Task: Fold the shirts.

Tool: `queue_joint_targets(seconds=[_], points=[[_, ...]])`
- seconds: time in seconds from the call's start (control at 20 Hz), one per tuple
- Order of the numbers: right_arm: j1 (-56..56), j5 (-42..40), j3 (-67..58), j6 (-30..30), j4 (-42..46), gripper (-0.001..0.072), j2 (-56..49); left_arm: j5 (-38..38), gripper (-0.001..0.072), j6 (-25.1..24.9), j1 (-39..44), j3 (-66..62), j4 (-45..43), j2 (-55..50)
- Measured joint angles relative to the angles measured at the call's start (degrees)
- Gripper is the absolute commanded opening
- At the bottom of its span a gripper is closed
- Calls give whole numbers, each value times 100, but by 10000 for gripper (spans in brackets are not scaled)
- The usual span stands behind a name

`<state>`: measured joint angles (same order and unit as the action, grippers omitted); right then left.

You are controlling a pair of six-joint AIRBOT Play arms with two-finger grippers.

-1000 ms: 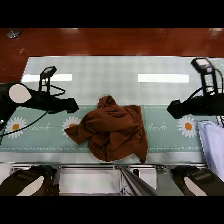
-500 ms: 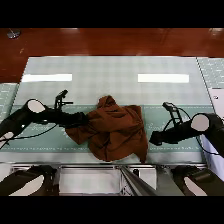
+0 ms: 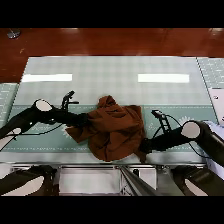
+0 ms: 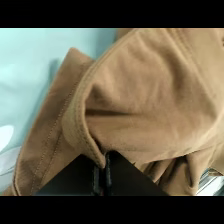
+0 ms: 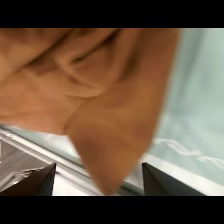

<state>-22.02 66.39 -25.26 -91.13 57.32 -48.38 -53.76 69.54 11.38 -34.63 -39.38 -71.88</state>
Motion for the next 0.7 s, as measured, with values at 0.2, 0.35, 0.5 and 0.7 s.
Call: queue_joint_targets(seconds=[0.2, 0.35, 0.5, 0.7], points=[[-380, -79, 11, -114, -120, 619, -140, 13, 27, -37, 4, -17, 33, -17], [-479, -142, 15, -149, -74, 619, -476, 11, 27, -48, 4, -17, 39, -17], [-514, -275, 15, -155, -48, 619, -841, -11, 27, -55, 4, -17, 42, -17], [-535, -601, 7, -9, -472, 270, -1276, -24, 27, -55, 4, -17, 42, -17]])
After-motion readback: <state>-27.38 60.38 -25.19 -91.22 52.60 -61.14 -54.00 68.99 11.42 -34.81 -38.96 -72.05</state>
